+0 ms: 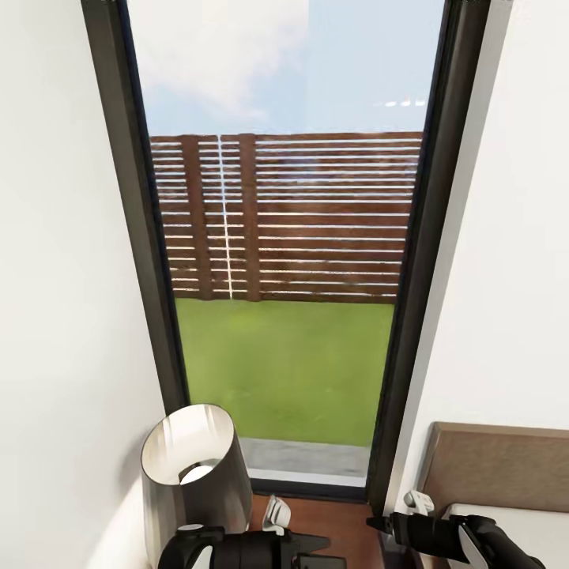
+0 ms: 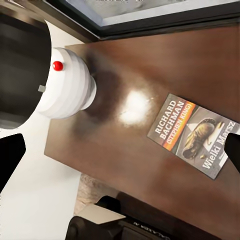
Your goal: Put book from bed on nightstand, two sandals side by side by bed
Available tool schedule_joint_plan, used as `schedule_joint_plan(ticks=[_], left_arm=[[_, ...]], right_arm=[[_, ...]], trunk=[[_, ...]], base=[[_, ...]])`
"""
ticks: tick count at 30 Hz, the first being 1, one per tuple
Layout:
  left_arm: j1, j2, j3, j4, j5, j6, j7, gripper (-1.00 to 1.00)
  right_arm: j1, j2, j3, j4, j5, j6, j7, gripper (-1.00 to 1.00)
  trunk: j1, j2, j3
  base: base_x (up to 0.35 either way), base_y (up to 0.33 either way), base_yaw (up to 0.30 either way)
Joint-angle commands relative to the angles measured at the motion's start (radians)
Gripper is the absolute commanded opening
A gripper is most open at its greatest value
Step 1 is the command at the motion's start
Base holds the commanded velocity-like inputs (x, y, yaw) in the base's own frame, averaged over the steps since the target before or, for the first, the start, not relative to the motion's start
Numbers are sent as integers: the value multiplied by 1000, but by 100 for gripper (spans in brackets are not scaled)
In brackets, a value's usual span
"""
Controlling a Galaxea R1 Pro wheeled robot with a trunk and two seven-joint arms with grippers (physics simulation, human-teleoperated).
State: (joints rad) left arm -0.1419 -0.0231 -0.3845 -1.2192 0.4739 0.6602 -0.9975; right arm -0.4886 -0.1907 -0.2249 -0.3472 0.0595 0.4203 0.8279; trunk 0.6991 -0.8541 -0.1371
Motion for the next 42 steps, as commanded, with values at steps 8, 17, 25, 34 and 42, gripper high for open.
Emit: schedule_joint_plan(ticks=[8,17,25,34,42], left_arm=[[-1,0,-1,1,5,0,1,100],[-1,0,-1,1,5,-2,1,100],[-1,0,-1,3,4,-2,3,100],[-1,-1,-1,12,4,-8,3,100],[-1,-1,-1,15,4,-30,3,100]], right_arm=[[-1,2,-9,1,6,-37,3,100],[-1,3,-9,3,6,-50,1,100],[-1,6,-8,4,6,-53,0,100],[-1,9,-8,7,6,-57,-1,100],[-1,8,-8,9,6,-73,-1,100]], trunk=[[-31,55,24],[-65,118,52],[-96,174,77],[-130,237,105],[-161,293,130]], base=[[0,0,0],[0,0,0],[0,0,0],[0,0,0],[0,0,0]])
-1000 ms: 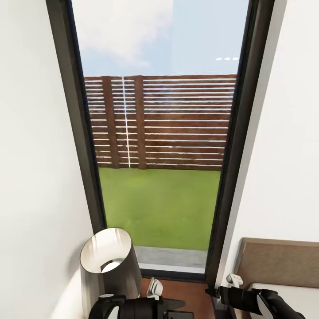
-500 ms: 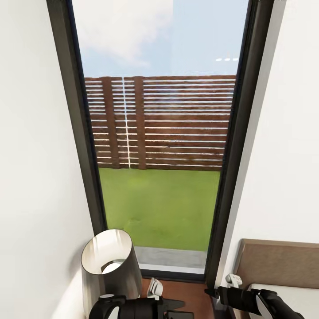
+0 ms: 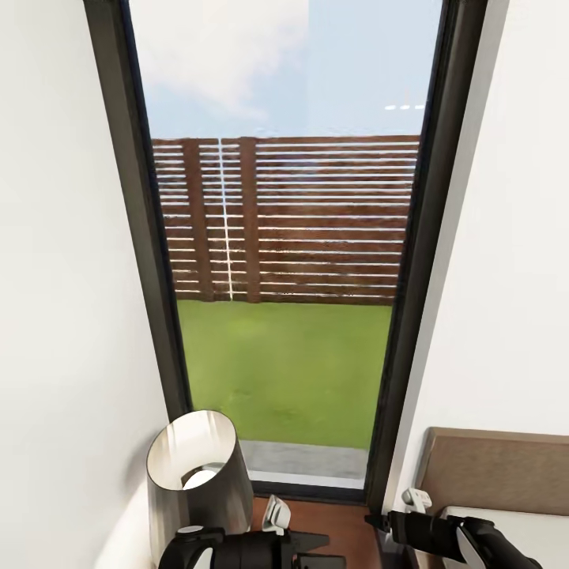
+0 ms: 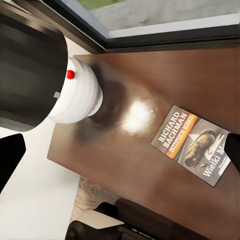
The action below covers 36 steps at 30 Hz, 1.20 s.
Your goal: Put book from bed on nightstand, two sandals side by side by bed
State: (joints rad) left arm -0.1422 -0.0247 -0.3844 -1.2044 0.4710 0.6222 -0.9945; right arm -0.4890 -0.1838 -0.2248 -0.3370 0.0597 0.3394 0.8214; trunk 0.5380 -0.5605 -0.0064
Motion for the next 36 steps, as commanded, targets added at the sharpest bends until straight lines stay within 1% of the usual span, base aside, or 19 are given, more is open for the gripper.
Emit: schedule_joint_plan(ticks=[1,12,18,23,30,31,36], left_arm=[[0,0,-1,1,6,6,0,100],[0,0,-1,2,6,1,3,100],[0,-2,-1,18,6,-1,3,100],[0,-3,-1,26,7,-15,3,100],[0,-4,-1,29,7,-27,3,100],[0,-4,-1,29,7,-27,3,100],[0,-4,-1,30,7,-29,4,100]], right_arm=[[0,1,-8,-1,6,7,5,100],[0,3,-8,1,6,3,5,100],[0,3,-8,1,6,3,5,100],[0,3,-8,2,6,0,1,100],[0,5,-6,4,5,-41,-52,100],[0,5,-6,4,5,-41,-52,100],[0,7,-5,5,4,-55,-96,100]], trunk=[[-4,7,3],[-46,84,37],[-69,126,56],[-88,161,71],[-88,161,72],[-88,161,72],[-88,161,72]], base=[[0,0,0],[0,0,0],[0,0,0],[0,0,0],[0,0,0],[0,0,0],[0,0,0]])
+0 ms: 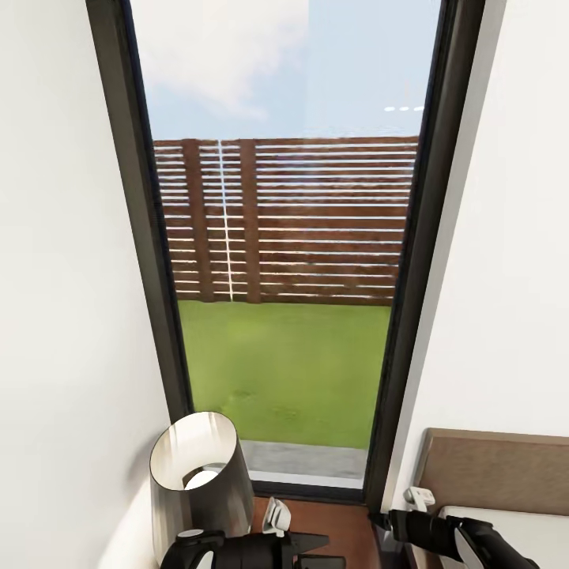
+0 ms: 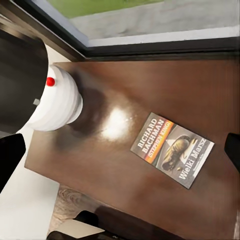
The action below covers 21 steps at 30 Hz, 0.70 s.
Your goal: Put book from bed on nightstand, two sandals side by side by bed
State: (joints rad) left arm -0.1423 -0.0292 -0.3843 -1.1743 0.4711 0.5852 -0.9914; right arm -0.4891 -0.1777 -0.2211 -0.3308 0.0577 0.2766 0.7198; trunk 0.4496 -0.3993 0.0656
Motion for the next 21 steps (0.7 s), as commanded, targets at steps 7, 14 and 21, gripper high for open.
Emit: schedule_joint_plan(ticks=[7,14,21], left_arm=[[0,0,-1,1,7,7,0,100],[0,0,-1,1,6,6,1,100],[-1,-1,-1,12,6,5,2,100]], right_arm=[[0,2,-8,-1,5,3,-15,100],[0,3,-8,-2,5,2,-21,100],[0,3,-8,-1,5,1,-24,100]], trunk=[[0,-1,0],[0,-1,0],[0,-1,0]], base=[[0,0,0],[0,0,0],[0,0,0]])
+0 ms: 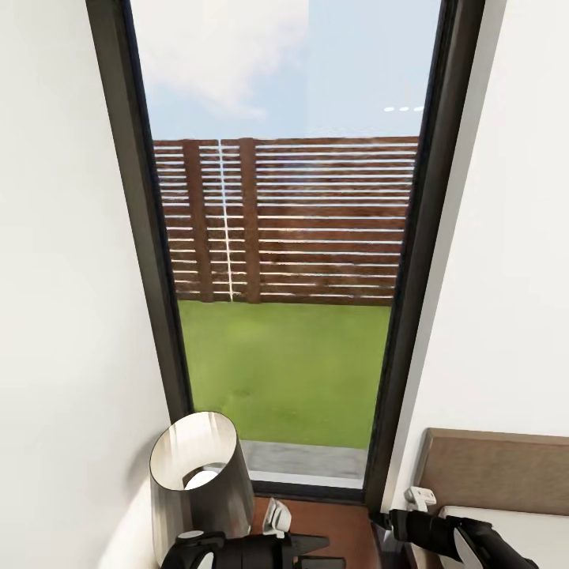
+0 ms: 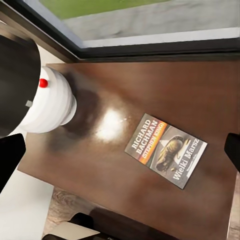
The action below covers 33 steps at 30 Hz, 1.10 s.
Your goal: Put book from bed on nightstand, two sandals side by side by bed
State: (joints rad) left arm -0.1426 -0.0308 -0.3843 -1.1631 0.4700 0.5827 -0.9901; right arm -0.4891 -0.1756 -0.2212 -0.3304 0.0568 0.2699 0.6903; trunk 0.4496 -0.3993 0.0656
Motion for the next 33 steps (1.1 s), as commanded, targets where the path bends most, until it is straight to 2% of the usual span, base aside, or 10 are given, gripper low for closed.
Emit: schedule_joint_plan(ticks=[1,8,18,22,25,27,33], left_arm=[[-1,0,-1,8,7,7,0,100],[-1,-1,0,40,9,3,6,100],[-2,0,1,84,6,-20,52,100],[-2,1,0,98,2,-23,113,100],[-1,5,0,112,-1,-25,178,100],[-1,6,0,121,-2,-25,200,100],[-1,4,0,233,-4,-51,322,100]], right_arm=[[0,1,-9,-1,6,8,5,100],[1,0,-10,-1,7,8,4,100],[6,-1,-10,0,10,7,3,100],[10,0,-9,27,12,-15,-8,100],[16,0,-7,75,13,-59,-41,100],[17,1,-7,96,13,-77,-56,100],[22,7,-5,223,18,-154,-139,100]], trunk=[[0,-1,0],[0,-1,0],[0,-1,0],[0,-1,0],[0,-1,0],[0,-1,0],[0,-1,0]], base=[[0,0,0],[0,0,0],[0,0,0],[0,0,0],[0,0,0],[0,0,0],[0,0,0]])
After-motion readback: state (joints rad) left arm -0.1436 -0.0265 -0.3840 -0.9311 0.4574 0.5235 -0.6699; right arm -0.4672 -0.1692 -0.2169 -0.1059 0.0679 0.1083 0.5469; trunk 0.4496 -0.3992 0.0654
